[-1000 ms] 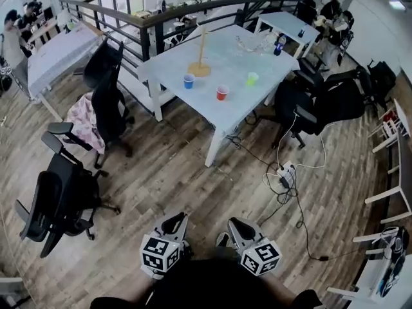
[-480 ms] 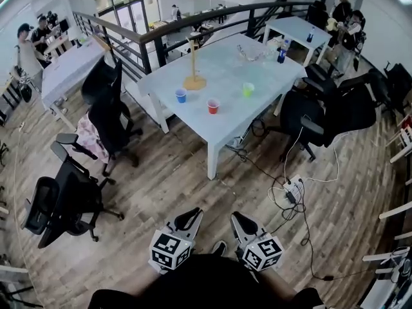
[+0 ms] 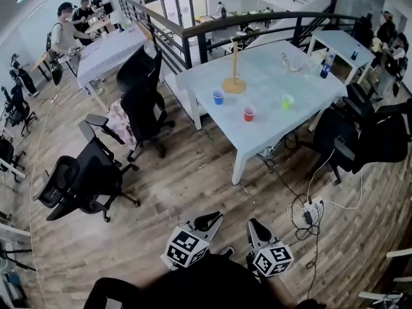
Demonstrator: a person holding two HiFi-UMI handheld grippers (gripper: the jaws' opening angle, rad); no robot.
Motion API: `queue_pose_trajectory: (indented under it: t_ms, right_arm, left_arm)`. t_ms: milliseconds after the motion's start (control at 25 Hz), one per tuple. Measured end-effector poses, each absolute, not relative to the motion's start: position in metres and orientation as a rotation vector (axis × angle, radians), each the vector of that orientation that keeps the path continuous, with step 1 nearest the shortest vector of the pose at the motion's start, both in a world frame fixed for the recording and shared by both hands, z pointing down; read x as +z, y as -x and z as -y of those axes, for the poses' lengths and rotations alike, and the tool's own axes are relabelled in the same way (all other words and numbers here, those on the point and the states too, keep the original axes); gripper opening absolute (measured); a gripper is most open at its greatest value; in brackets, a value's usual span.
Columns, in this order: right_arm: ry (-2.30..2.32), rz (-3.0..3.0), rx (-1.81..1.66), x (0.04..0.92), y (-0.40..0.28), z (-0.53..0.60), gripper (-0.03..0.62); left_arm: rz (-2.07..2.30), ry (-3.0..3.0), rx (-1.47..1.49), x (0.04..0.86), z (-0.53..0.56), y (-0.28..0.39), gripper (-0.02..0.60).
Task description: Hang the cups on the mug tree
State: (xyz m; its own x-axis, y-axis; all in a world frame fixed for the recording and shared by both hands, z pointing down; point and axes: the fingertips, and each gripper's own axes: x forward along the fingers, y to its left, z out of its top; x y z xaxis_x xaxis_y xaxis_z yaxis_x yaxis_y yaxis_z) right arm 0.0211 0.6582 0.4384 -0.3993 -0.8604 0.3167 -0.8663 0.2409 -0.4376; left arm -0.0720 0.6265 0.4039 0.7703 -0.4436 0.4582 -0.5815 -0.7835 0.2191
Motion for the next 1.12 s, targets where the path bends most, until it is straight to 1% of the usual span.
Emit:
queue_pose_trajectory:
  t_ms: [240,600,880,1120]
  right_arm:
    - [-1.747,2.432,0.810,0.445,-0.021,-0.611,0.049]
    - [-1.835,2.334,0.796,0.440,-0.017,-0.499,0.049]
    - [-1.866,2.250,0.826,0.448,0.008,-0.427,0.049]
    - [-1.850,2.193,0.856,0.459,0.015,-0.391,0.049]
  left_arm:
    - [0.779,-2.630,0.478,0.415,-0.572,0.075,0.044]
    - [0.691,-2.669,0.409,0.407,-0.449,0.078,0.044]
    - [0.678,-2.627,0.385,0.422,-0.369,0.115,0.044]
    - [0.620,-2.634,0.374,0.434,-0.339,0.129,0.036]
